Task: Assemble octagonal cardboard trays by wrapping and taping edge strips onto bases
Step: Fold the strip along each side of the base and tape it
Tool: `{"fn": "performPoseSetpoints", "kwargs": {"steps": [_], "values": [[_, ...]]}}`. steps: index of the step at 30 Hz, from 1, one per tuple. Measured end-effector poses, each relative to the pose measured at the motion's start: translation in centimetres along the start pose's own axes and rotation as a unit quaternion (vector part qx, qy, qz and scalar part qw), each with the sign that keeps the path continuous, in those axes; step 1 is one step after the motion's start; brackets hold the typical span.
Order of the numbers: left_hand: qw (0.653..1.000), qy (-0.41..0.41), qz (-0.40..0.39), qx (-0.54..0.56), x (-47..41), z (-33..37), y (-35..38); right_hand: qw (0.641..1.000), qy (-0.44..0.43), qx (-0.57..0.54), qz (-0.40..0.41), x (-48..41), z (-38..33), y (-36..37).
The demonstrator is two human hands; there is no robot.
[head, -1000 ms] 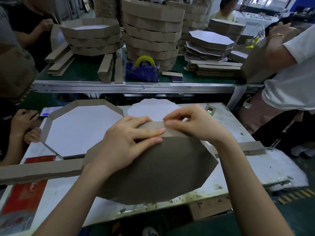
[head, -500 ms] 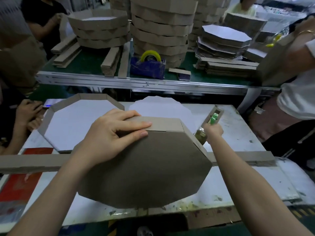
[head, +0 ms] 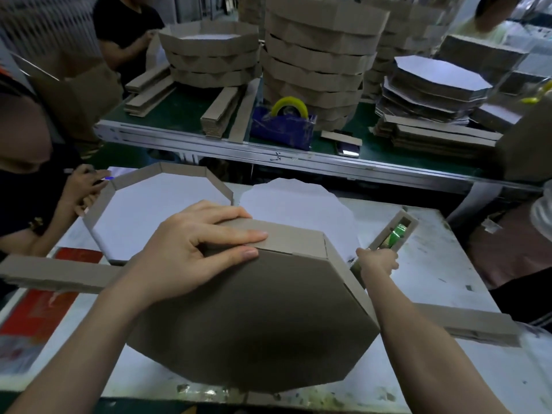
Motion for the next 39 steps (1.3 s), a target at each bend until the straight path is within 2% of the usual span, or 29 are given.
{"fn": "performPoseSetpoints", "kwargs": {"steps": [5,10,12,15,18,21,24,26,30,34,39], "values": [[1.000,-0.015,0.001,0.000,-0.3,-0.1,0.2,0.999,-0.006,0.040,0.005,-1.3,0.8,-1.5],[1.000,-0.015,0.001,0.004,-0.6,-0.1,0.2,0.998,0.009,0.017,-0.053,-1.8,0.6,-2.5],[1.000,-0.011,-0.001,0.004,-0.7,-0.1,0.3,0.999,0.016,-0.002,-0.048,-2.0,0.3,-2.8],[1.000,-0.015,-0.001,0.004,-0.7,-0.2,0.4,0.991,0.055,-0.120,-0.010,-1.7,0.2,-3.4],[1.000,-0.016,0.001,0.003,-0.7,-0.4,0.3,0.960,0.093,-0.261,0.045,-0.5,0.4,-3.7],[1.000,-0.014,0.005,0.004,-0.7,-0.4,0.3,0.926,0.091,-0.357,0.081,0.8,0.2,-3.9],[1.000,-0.015,0.004,0.009,-0.8,-0.4,0.5,0.906,0.073,-0.406,0.097,1.7,0.6,-3.8],[1.000,-0.015,0.004,0.010,-0.8,-0.4,0.5,0.907,0.067,-0.403,0.106,2.6,1.6,-3.5],[1.000,-0.017,0.006,0.011,-0.8,-0.4,0.5,0.951,0.035,-0.272,0.142,4.3,3.9,-4.0],[1.000,-0.017,0.013,0.007,-0.7,-0.3,0.4,0.962,0.049,-0.258,0.073,5.2,4.5,-3.7],[1.000,-0.019,0.014,0.010,-0.7,-0.3,0.4,0.967,0.047,-0.242,0.067,5.2,4.5,-3.9]]}}
Point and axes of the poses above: each hand's wrist, its own x-axis away from the middle knuckle, its own y-axis out of the palm, z = x × y, the point moved 4 cm from there along -x, towards the middle knuckle, and after that the axes turned 8 degrees about -y, right-handed, at the moved point
